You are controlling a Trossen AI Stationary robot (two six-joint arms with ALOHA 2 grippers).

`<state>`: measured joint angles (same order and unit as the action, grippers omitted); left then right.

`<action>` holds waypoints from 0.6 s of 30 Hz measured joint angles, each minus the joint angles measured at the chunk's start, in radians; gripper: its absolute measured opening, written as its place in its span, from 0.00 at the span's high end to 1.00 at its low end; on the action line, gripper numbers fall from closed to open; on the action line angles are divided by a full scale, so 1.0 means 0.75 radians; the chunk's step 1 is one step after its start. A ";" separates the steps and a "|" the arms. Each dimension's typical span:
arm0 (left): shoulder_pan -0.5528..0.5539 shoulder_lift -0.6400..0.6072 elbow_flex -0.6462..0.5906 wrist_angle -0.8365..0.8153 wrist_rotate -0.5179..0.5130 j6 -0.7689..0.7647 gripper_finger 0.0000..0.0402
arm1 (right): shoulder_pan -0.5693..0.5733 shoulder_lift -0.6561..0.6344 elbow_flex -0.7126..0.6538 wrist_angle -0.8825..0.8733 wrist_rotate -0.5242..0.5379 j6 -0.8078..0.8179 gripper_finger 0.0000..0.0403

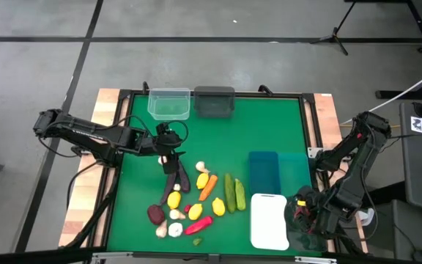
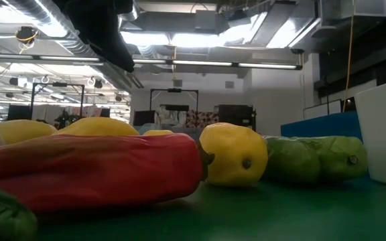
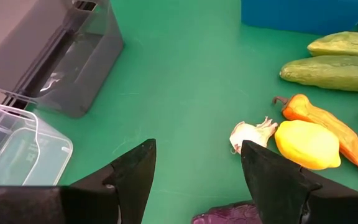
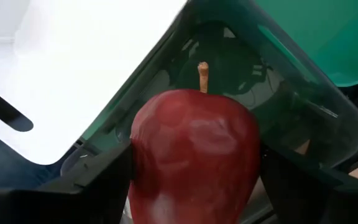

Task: Sort produce into baskets
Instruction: Put the red apple into the bottom black bin

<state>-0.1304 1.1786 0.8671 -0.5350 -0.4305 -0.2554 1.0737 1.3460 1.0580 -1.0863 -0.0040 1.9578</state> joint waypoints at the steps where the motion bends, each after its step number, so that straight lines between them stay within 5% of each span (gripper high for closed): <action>1: 0.000 0.000 0.000 0.000 0.000 0.000 0.42 | 0.000 0.000 0.000 0.001 0.000 0.004 0.22; 13: 0.000 0.000 0.000 0.000 0.000 0.001 0.42 | -0.001 0.000 0.000 0.010 -0.009 0.032 0.02; 18: -0.003 0.000 0.000 0.001 0.012 0.085 0.42 | -0.010 -0.001 0.007 0.058 0.212 -0.008 0.05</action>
<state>-0.1329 1.1786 0.8669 -0.5345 -0.4214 -0.1914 1.0665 1.3457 1.0636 -1.0425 0.1553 1.9520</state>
